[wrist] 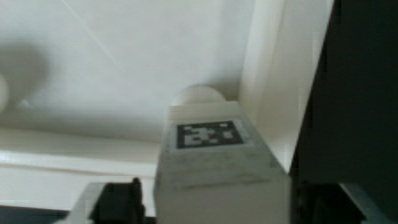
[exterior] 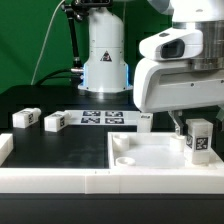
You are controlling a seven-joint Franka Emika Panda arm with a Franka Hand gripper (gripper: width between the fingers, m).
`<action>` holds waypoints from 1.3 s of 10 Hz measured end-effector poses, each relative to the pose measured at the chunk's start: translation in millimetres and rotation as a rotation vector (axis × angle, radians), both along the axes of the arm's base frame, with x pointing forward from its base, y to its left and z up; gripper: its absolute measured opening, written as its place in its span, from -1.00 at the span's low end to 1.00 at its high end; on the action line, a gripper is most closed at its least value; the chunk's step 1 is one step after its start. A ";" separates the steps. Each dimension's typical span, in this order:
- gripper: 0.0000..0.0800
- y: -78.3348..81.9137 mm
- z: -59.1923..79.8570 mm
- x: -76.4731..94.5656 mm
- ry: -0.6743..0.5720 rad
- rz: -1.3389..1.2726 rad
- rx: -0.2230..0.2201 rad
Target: Assemble one leg
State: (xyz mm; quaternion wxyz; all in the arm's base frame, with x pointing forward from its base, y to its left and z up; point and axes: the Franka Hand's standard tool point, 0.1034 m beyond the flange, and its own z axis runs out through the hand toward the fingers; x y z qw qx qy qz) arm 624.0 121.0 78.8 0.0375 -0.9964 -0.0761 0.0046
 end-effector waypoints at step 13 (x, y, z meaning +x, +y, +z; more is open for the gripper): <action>-0.27 -4.3 -2.2 0.8 0.067 -1.062 0.011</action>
Offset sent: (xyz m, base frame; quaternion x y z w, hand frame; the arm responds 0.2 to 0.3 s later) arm 0.0000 0.0000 0.0000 0.0000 0.0000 0.0000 1.0000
